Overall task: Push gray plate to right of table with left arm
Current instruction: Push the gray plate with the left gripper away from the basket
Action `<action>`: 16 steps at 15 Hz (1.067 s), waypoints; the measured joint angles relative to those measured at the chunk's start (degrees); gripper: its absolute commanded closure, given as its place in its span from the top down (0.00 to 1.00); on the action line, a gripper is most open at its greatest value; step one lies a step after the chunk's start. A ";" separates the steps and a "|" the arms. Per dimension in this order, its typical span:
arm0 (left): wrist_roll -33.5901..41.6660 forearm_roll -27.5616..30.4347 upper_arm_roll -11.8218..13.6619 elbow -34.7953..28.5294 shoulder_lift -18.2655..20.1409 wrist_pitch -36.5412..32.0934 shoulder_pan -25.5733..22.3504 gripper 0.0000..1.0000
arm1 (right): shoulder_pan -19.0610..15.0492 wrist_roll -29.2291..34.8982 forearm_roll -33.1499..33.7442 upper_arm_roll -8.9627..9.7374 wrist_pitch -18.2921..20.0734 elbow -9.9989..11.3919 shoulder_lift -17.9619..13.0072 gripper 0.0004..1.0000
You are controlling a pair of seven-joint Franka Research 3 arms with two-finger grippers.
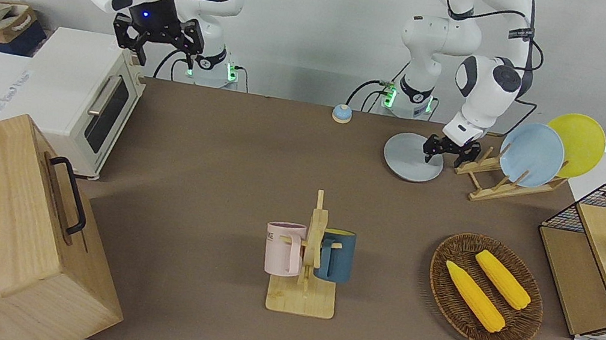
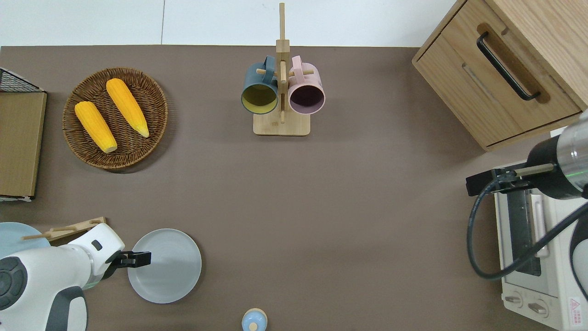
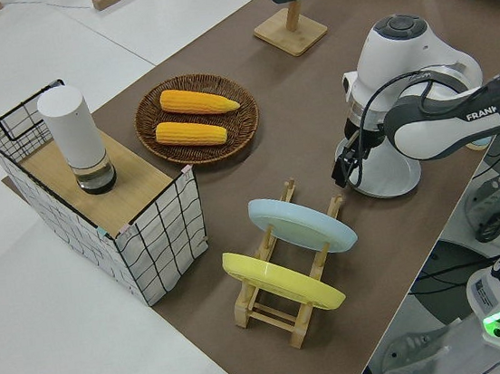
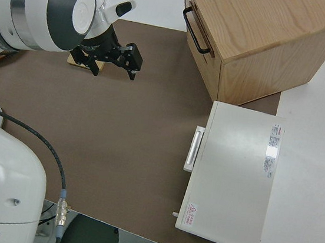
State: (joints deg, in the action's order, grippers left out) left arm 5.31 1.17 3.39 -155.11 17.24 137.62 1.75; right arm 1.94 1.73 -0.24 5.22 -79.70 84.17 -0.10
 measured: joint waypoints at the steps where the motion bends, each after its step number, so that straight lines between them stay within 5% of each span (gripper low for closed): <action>1: 0.00 0.00 -0.02 -0.04 -0.63 0.40 0.00 0.99 | 0.00 0.00 0.00 0.00 0.00 0.00 0.00 0.98; 4: 0.00 0.00 -0.05 -0.05 -1.65 1.04 0.00 0.94 | 0.00 0.00 0.00 0.00 0.00 0.00 0.00 0.98; 9: 0.03 0.00 -0.06 -0.07 -2.06 1.11 0.00 0.49 | 0.00 0.00 0.00 0.00 0.00 0.00 0.00 0.98; 16: 0.05 0.00 -0.06 -0.09 -2.51 1.22 0.00 0.08 | 0.00 0.00 0.00 0.00 0.00 0.00 0.00 0.98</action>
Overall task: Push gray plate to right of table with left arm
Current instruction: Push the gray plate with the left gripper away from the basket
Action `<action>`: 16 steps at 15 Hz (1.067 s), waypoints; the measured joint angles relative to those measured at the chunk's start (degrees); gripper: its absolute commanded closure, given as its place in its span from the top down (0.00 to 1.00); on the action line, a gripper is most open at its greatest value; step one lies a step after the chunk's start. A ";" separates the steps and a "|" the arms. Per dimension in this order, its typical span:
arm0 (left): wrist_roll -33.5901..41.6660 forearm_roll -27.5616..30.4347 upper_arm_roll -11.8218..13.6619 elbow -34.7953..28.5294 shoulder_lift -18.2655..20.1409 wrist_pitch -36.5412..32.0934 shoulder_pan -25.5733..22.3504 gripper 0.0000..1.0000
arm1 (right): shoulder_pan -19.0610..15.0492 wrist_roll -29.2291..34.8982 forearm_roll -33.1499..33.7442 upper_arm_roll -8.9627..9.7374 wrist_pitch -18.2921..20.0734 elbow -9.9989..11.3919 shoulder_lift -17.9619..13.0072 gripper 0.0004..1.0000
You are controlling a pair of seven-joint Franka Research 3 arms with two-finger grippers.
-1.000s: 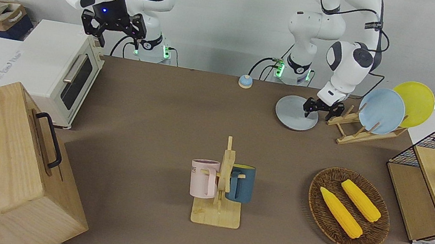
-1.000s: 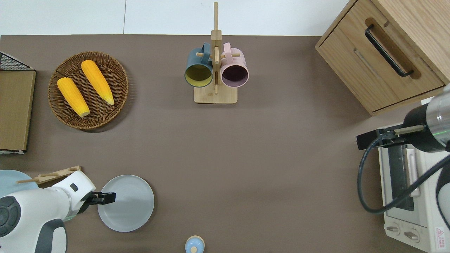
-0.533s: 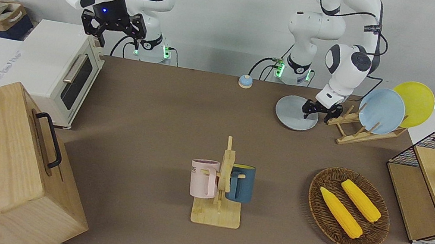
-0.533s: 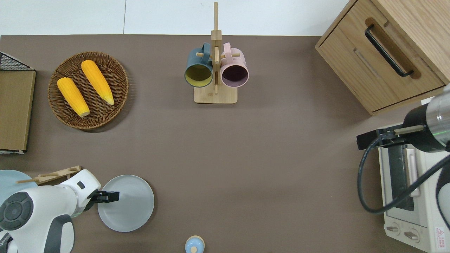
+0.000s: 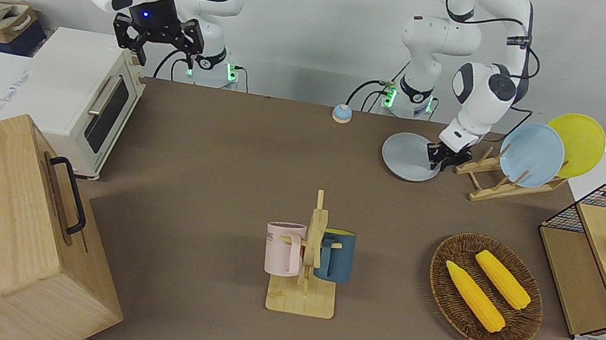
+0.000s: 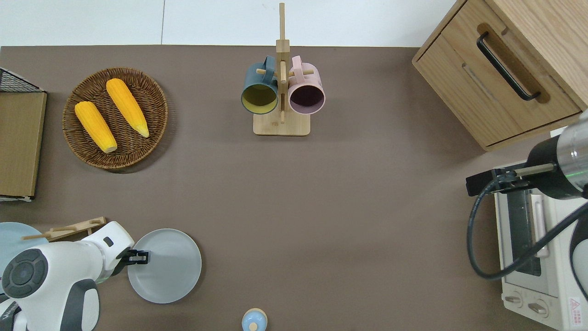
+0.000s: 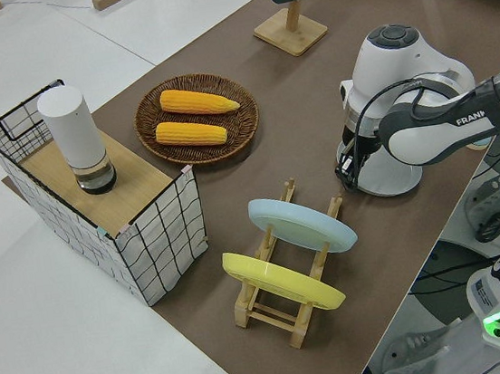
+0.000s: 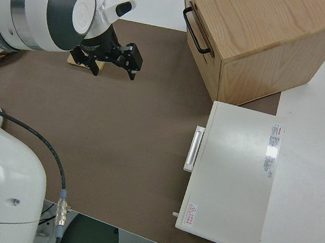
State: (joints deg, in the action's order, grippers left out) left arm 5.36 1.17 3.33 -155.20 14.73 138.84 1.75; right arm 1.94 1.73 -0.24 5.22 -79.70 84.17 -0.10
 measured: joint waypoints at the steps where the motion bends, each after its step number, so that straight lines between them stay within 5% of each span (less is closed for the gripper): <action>1: 0.01 0.00 -0.01 0.00 -0.05 0.03 0.00 0.04 | 0.00 0.00 0.00 0.00 0.00 0.00 0.00 0.98; 16: -0.09 1.49 -0.45 0.09 -0.06 0.04 0.28 0.00 | 0.00 0.00 0.00 0.00 0.00 0.00 0.00 0.98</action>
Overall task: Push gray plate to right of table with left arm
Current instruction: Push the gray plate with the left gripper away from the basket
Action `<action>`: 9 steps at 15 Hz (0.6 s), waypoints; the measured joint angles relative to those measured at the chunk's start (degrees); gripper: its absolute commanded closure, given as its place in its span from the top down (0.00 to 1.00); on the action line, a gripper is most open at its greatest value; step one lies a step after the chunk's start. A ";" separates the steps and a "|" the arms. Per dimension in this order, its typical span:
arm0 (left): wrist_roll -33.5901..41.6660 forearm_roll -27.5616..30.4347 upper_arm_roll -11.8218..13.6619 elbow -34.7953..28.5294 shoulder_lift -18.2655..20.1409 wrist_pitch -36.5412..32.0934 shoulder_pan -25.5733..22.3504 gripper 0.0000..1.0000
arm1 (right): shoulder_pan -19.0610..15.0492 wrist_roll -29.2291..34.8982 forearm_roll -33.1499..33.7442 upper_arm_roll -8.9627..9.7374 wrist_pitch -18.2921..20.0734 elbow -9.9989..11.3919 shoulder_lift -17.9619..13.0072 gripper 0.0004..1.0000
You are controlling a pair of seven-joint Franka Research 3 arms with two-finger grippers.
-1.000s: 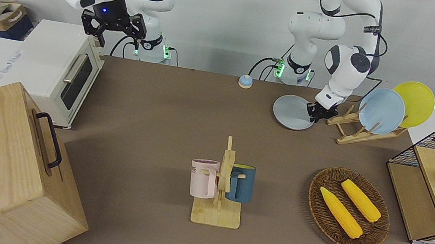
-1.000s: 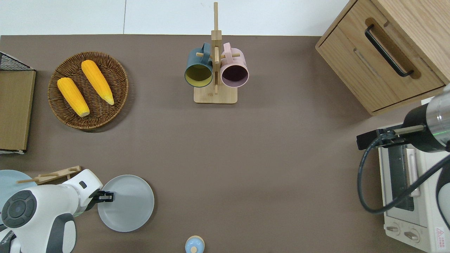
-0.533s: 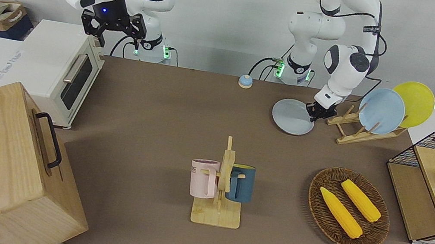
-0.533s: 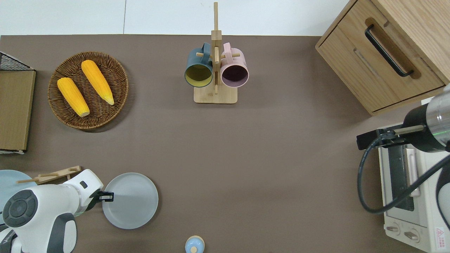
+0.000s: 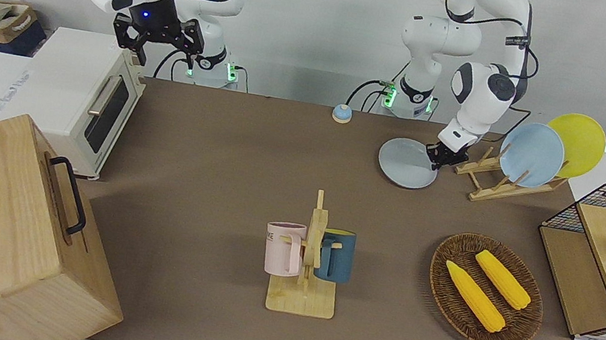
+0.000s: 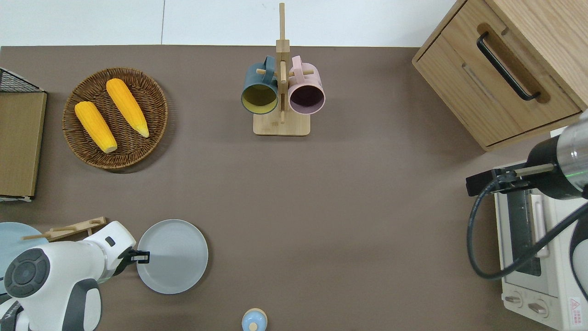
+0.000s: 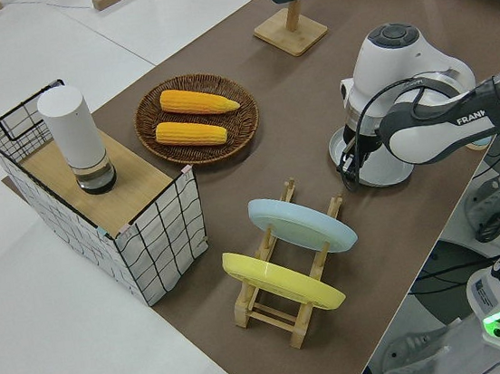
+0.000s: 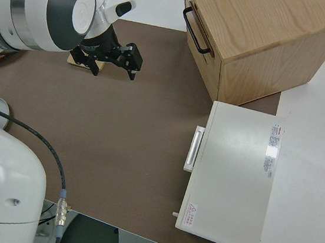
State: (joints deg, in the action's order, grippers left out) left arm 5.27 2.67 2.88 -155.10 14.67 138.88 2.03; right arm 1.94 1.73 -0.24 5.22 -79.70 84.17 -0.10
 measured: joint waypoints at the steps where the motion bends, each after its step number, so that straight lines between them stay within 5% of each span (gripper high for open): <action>1: 0.00 1.13 -0.11 0.12 -0.24 0.08 0.45 0.00 | 0.00 0.00 0.00 0.00 0.00 0.00 0.00 0.98; 9: -6.18 8.06 -0.61 4.14 -4.84 0.90 10.78 0.00 | 0.00 0.00 0.00 0.00 0.00 0.00 0.00 0.98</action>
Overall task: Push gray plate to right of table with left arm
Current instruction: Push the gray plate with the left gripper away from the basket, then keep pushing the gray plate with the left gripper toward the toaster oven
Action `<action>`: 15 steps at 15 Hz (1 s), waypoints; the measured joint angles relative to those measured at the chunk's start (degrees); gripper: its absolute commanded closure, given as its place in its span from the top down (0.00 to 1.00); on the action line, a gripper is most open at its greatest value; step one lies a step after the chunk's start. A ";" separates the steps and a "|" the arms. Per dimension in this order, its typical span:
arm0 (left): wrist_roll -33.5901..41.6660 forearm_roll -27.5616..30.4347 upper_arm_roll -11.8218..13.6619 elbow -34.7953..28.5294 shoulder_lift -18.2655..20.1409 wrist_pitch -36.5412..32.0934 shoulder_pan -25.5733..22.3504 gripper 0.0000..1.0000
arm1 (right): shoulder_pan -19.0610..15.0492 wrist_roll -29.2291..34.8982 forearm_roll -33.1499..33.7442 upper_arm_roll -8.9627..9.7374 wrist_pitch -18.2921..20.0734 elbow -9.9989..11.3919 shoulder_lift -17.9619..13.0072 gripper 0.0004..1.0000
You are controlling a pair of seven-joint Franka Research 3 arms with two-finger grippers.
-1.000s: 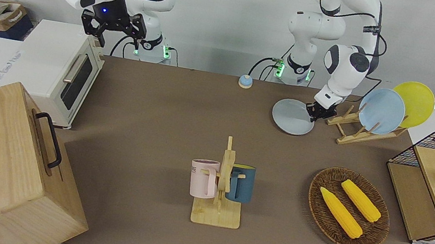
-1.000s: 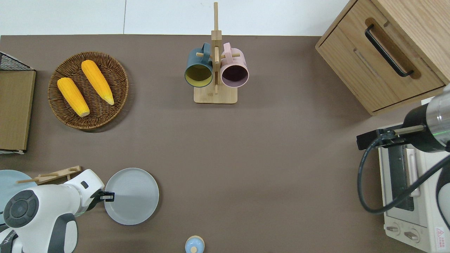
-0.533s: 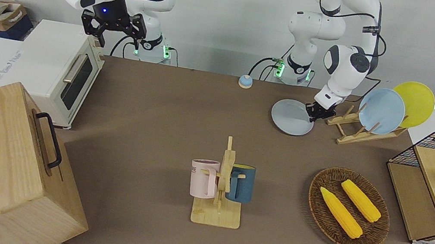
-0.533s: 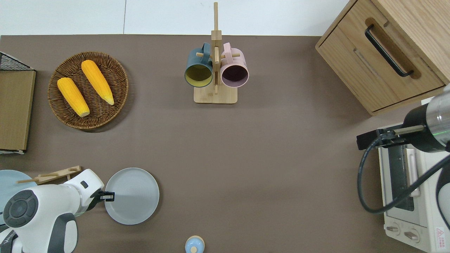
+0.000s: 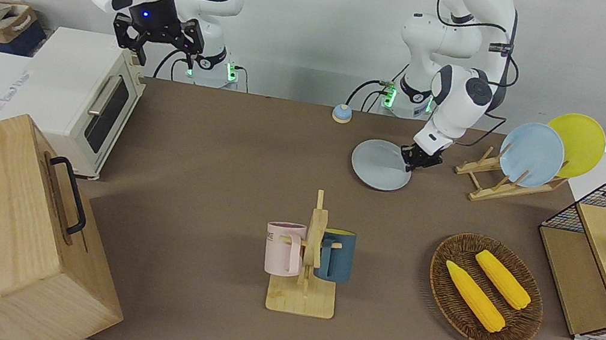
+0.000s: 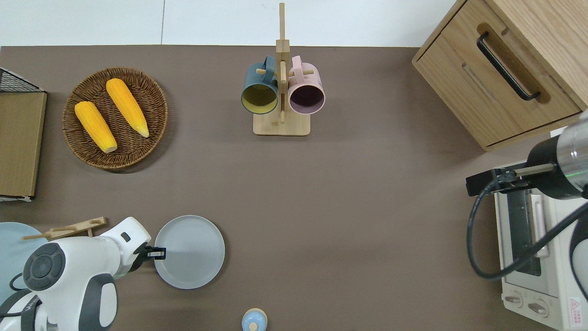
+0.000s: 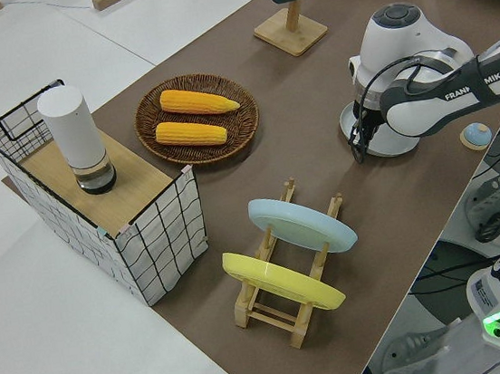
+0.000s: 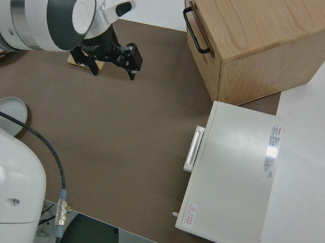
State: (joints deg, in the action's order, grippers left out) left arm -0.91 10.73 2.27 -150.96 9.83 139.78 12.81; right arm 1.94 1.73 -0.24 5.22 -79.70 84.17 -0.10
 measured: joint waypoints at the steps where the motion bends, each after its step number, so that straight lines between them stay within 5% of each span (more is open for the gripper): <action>1: -2.03 0.01 -0.06 0.71 -0.62 0.02 1.79 0.00 | 0.00 0.00 0.00 0.00 0.00 0.00 0.00 0.98; 7: -12.75 0.02 -2.98 4.65 -4.81 2.42 8.80 0.00 | 0.00 0.00 0.00 0.00 0.00 0.00 0.00 0.98; 15: -27.54 -0.24 -13.46 12.89 -11.84 3.09 9.51 0.00 | 0.00 0.00 0.00 0.00 0.00 0.00 0.00 0.98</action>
State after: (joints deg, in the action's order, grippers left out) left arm -28.45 10.49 -11.18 -138.07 -2.01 142.87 22.32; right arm 1.94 1.73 -0.24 5.22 -79.70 84.17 -0.10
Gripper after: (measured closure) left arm 0.960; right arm 0.013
